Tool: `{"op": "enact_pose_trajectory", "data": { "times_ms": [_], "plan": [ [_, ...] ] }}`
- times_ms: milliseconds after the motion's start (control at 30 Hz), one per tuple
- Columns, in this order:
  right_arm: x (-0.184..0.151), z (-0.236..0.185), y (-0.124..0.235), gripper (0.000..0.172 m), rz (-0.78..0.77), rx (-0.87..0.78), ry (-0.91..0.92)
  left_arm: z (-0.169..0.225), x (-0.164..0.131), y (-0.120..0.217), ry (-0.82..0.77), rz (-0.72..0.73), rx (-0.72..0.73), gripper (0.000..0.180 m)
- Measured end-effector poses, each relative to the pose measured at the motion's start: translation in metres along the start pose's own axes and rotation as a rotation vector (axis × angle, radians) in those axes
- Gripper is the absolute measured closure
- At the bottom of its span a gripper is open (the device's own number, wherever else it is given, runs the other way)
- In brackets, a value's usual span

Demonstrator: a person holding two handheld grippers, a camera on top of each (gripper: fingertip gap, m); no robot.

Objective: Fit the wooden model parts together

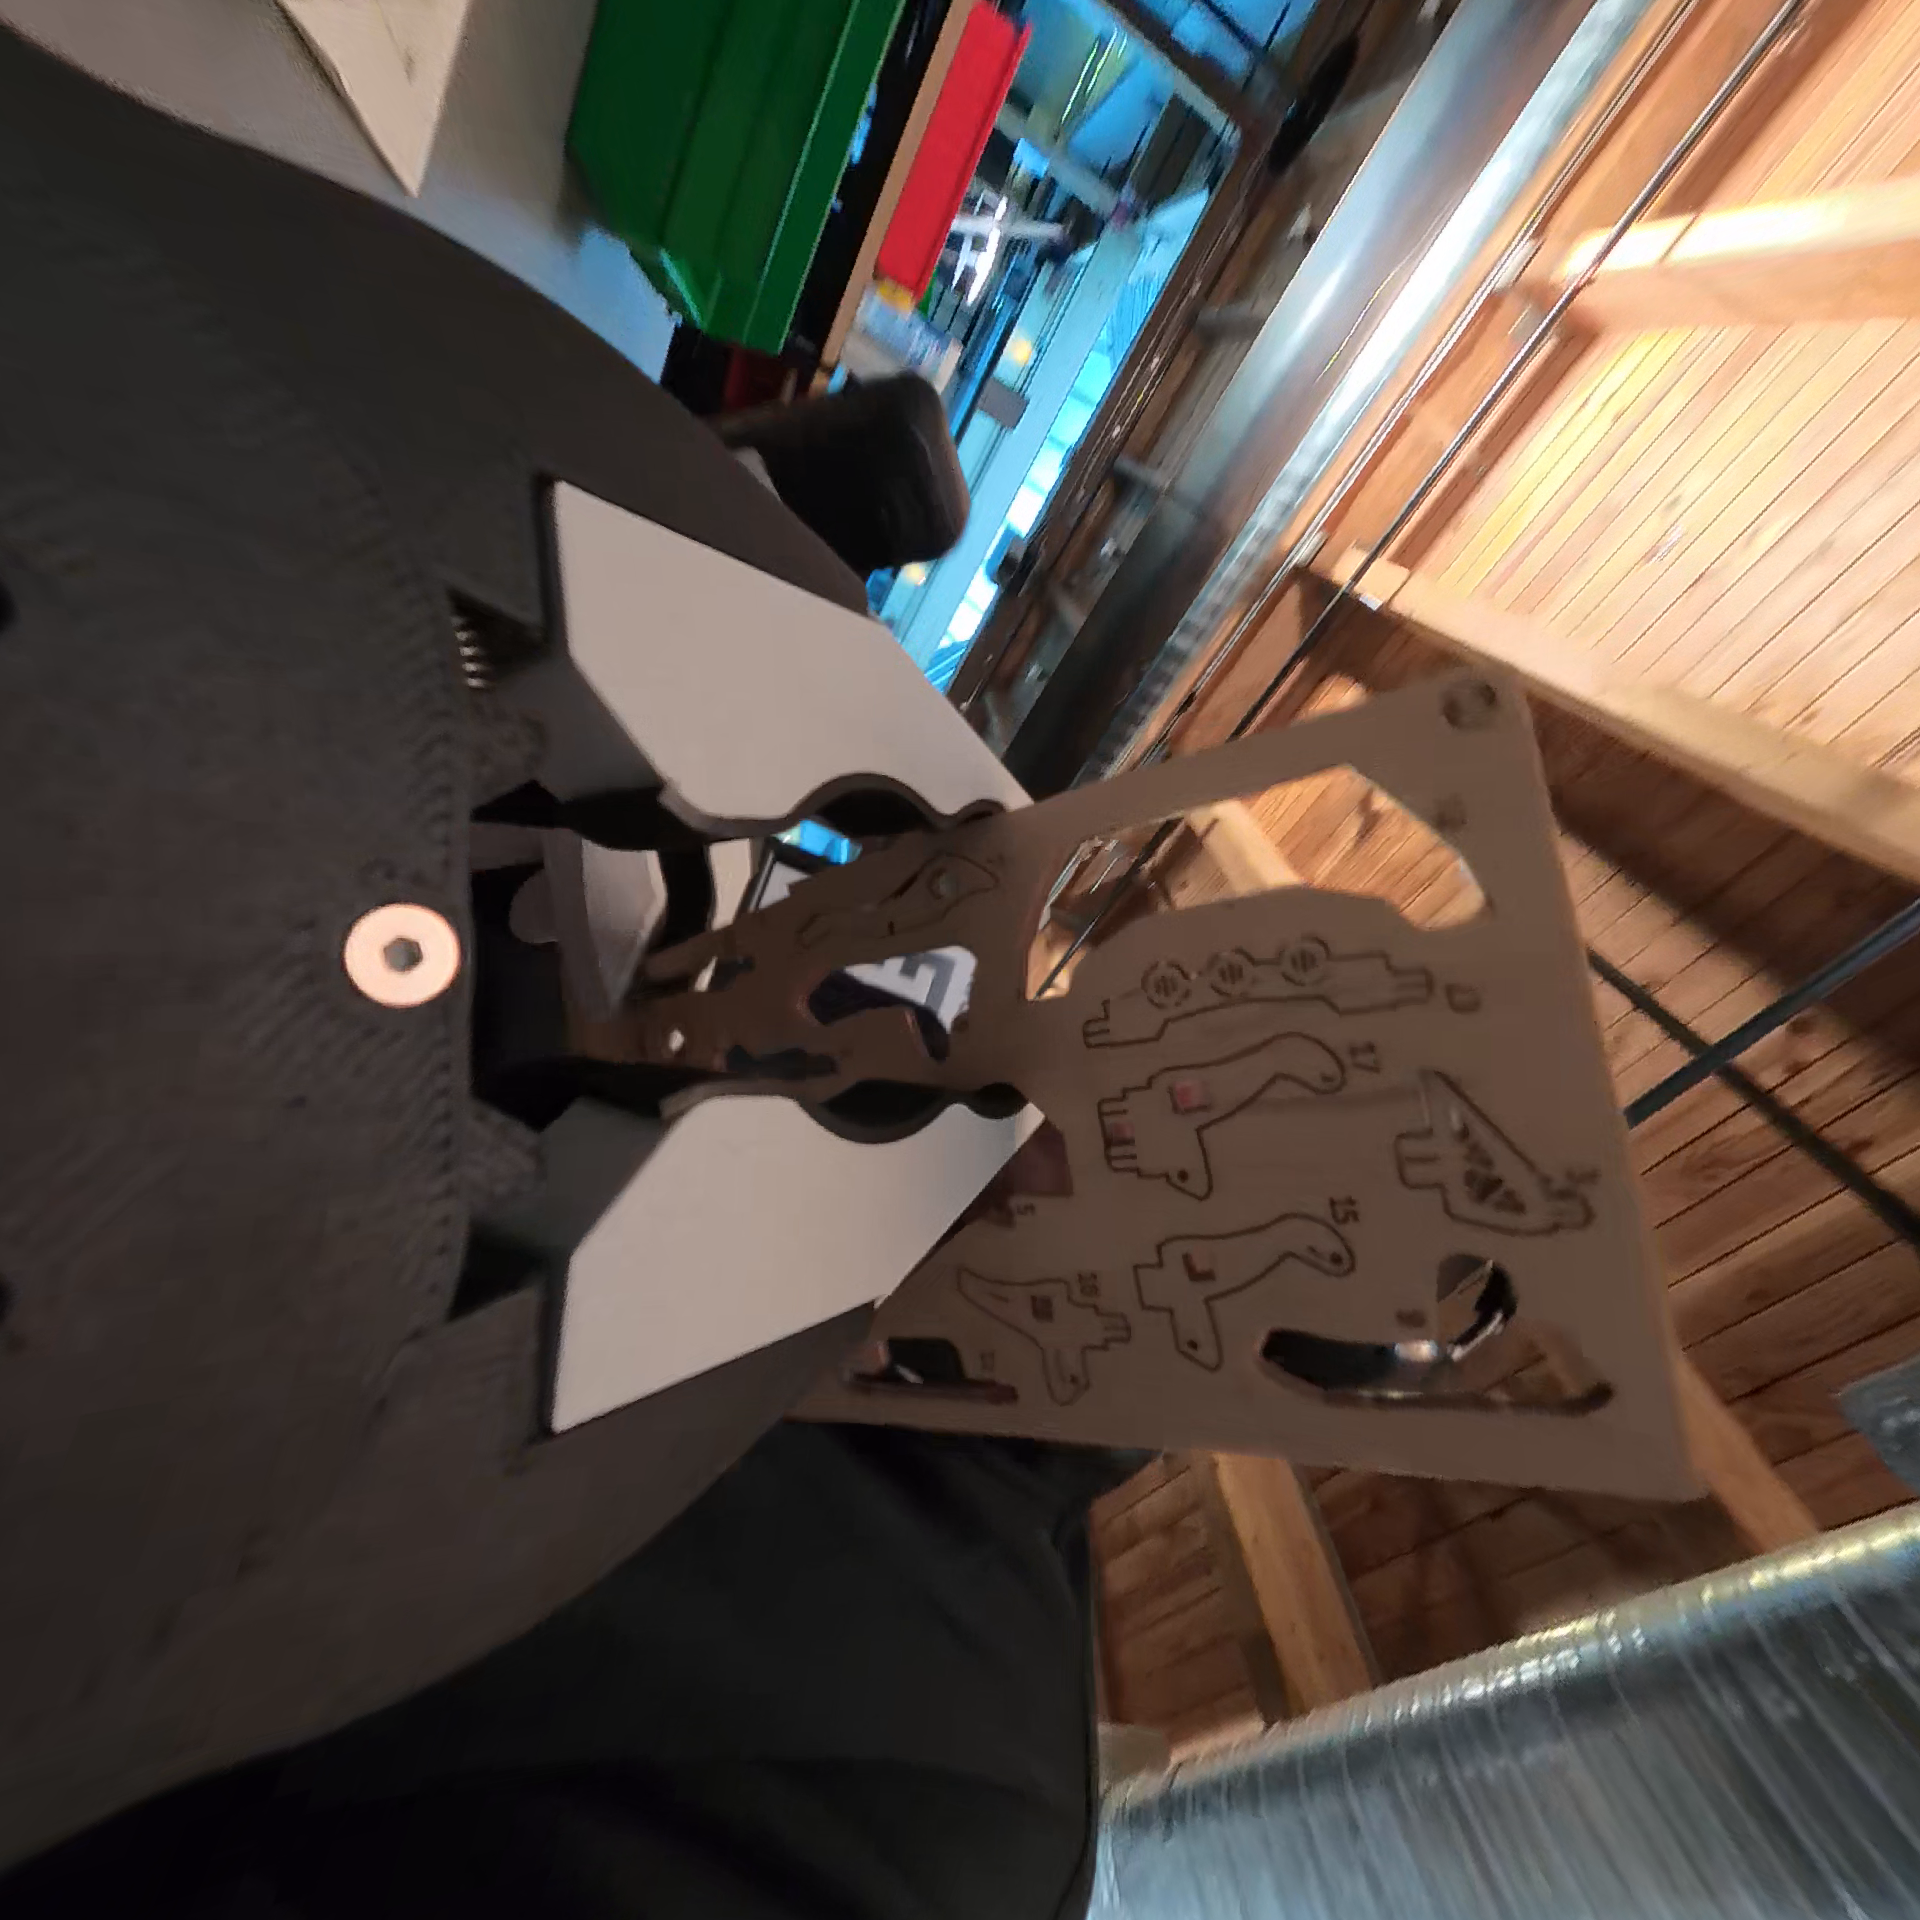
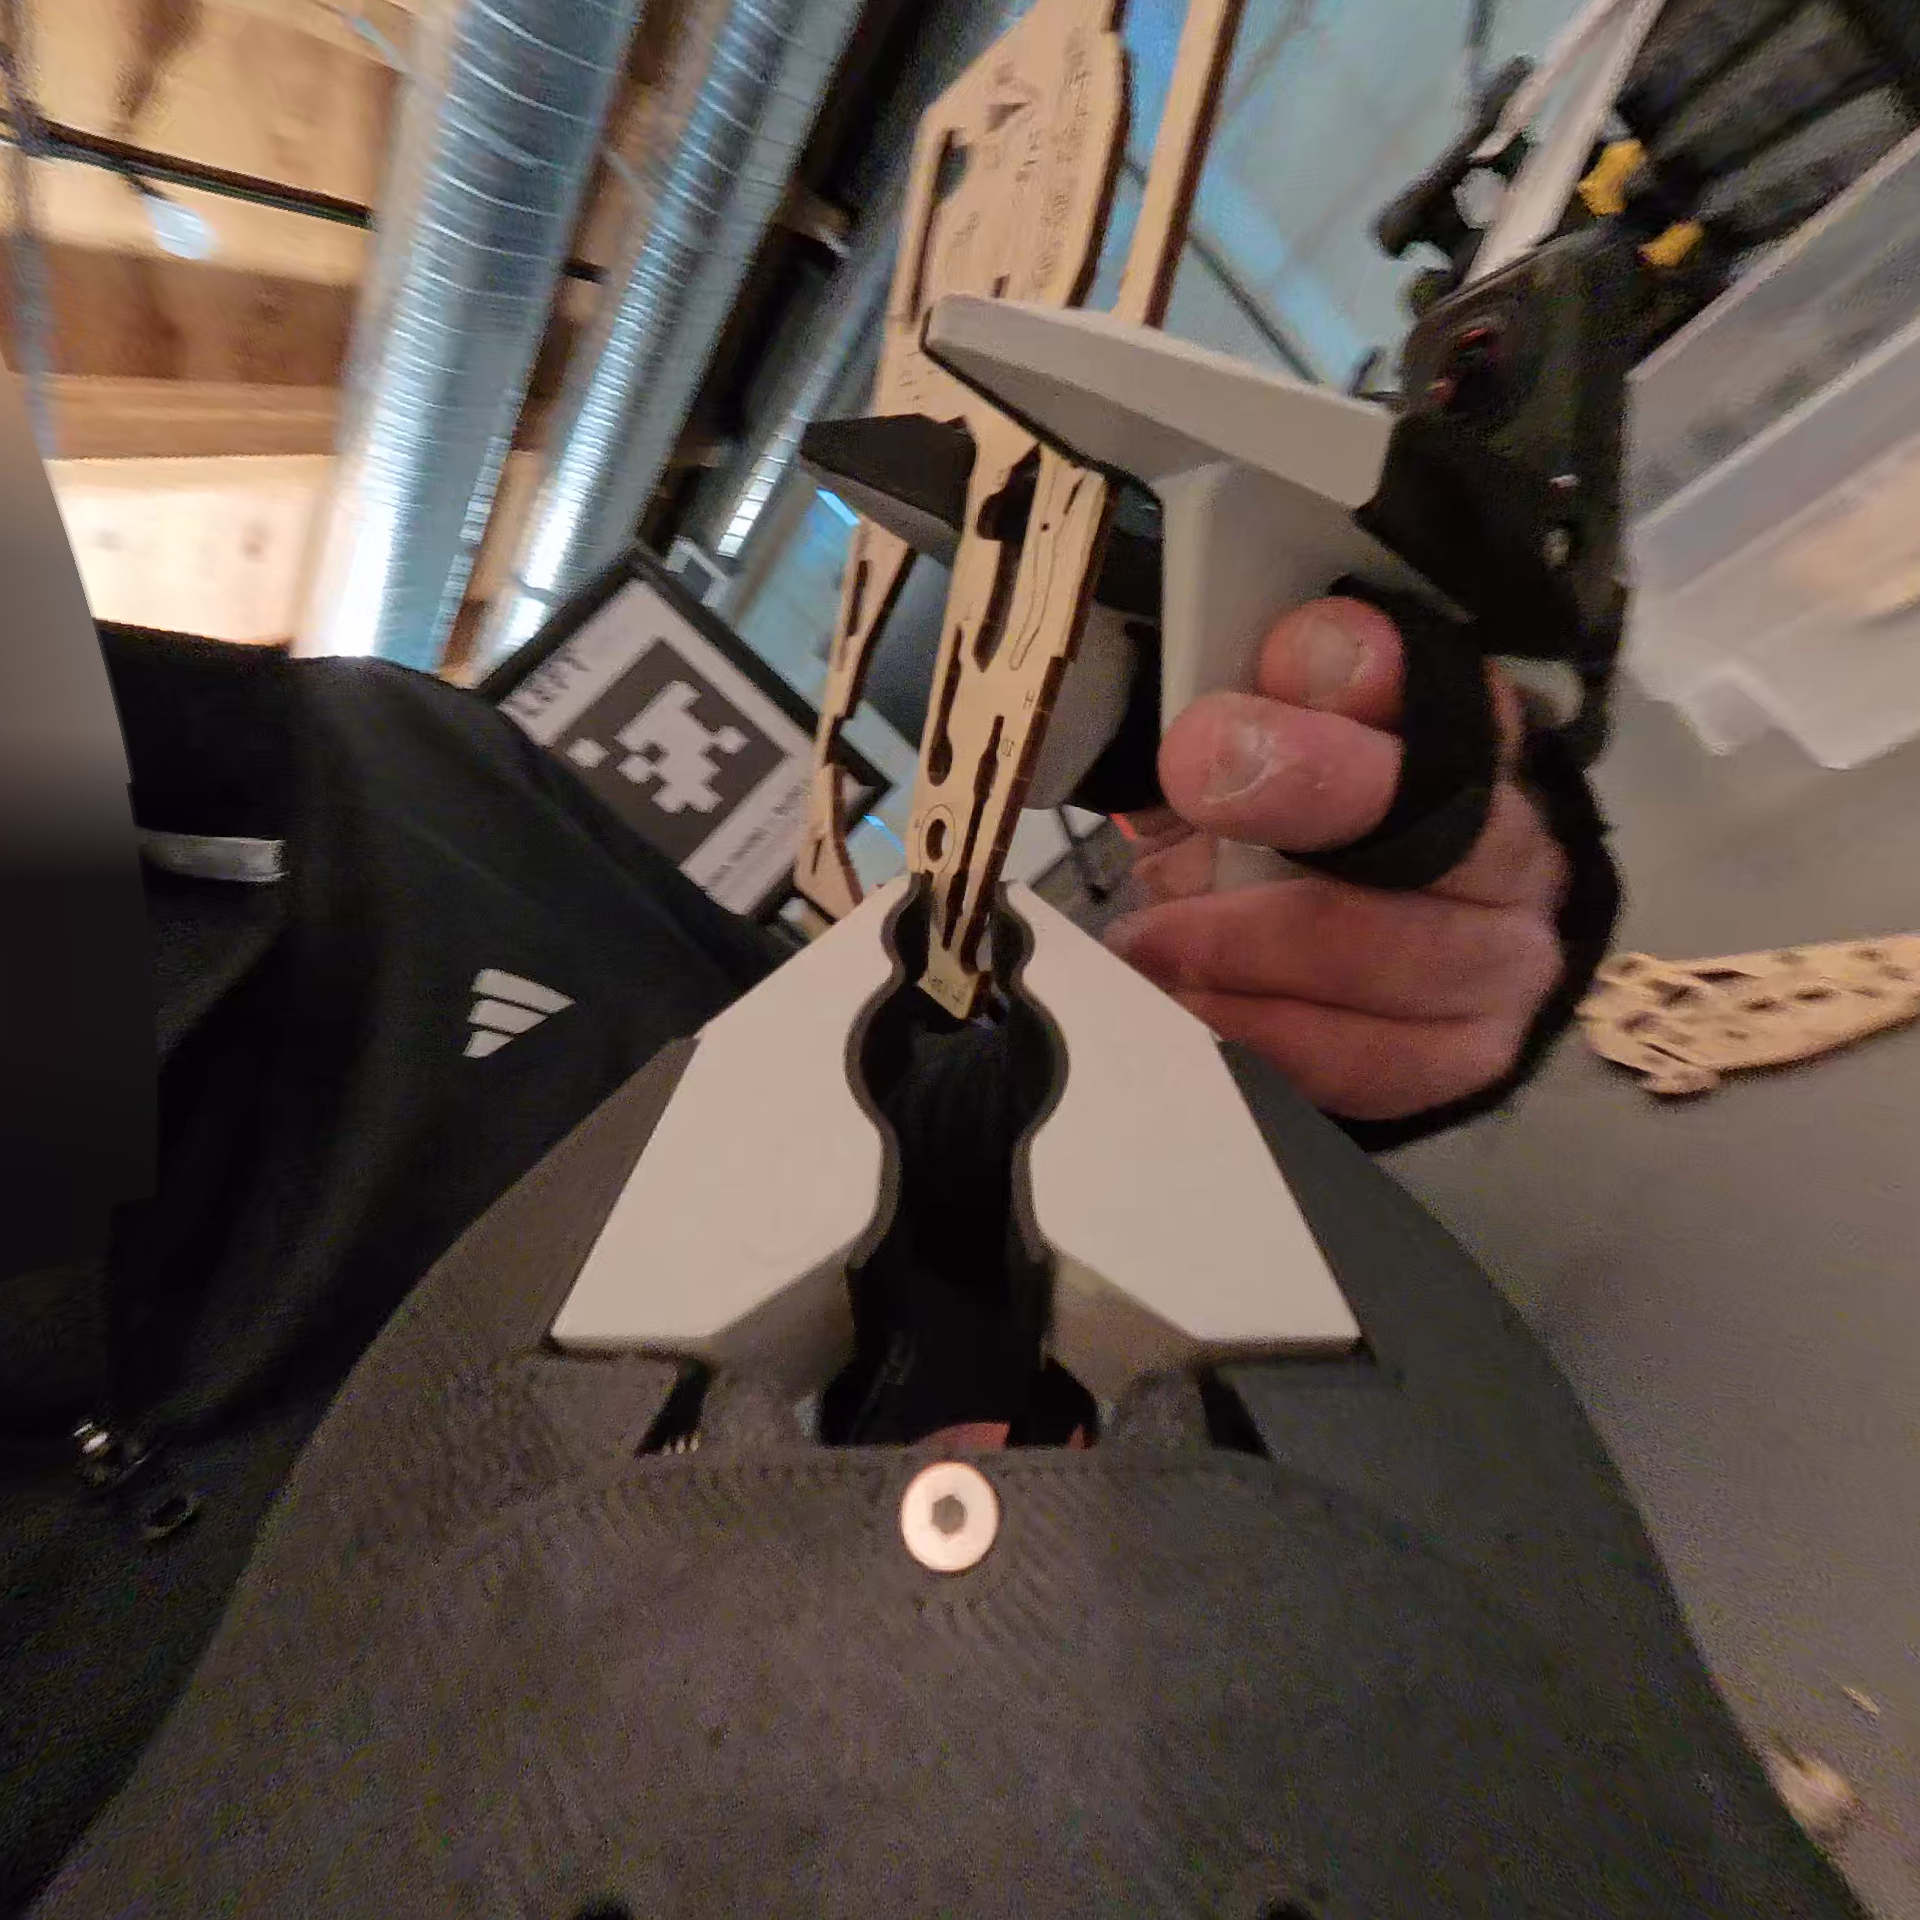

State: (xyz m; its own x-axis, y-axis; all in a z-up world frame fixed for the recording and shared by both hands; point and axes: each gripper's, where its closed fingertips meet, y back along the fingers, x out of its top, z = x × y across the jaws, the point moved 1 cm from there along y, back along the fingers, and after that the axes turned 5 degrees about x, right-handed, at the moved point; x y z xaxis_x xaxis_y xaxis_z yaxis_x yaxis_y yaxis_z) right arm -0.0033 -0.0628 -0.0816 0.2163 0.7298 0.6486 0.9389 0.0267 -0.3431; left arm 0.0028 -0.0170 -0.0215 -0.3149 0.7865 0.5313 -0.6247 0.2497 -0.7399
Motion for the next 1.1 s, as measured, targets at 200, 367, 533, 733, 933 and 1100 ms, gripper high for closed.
{"op": "enact_pose_trajectory", "data": {
  "times_ms": [200,367,533,733,933,1100],
  "plan": [
    [0.004,-0.007,0.004,0.168,0.108,0.031,0.076,-0.020,-0.003,0.007,0.053,-0.057,0.138,0.128],
    [0.006,-0.011,0.011,0.166,0.114,-0.014,0.125,-0.034,-0.011,0.014,0.074,-0.093,0.255,0.110],
    [0.002,-0.024,0.011,0.166,0.139,0.102,0.098,-0.025,-0.024,0.001,0.184,-0.147,0.159,0.101],
    [-0.003,-0.024,0.009,0.166,0.146,0.105,0.111,-0.024,-0.033,0.005,0.282,-0.119,0.056,0.097],
    [-0.008,-0.032,0.010,0.167,0.062,0.093,0.197,-0.023,-0.031,-0.008,0.214,-0.107,0.078,0.096],
    [0.005,-0.027,0.022,0.165,0.067,0.004,0.250,-0.045,-0.023,0.001,0.223,0.022,0.150,0.114]
  ]
}}
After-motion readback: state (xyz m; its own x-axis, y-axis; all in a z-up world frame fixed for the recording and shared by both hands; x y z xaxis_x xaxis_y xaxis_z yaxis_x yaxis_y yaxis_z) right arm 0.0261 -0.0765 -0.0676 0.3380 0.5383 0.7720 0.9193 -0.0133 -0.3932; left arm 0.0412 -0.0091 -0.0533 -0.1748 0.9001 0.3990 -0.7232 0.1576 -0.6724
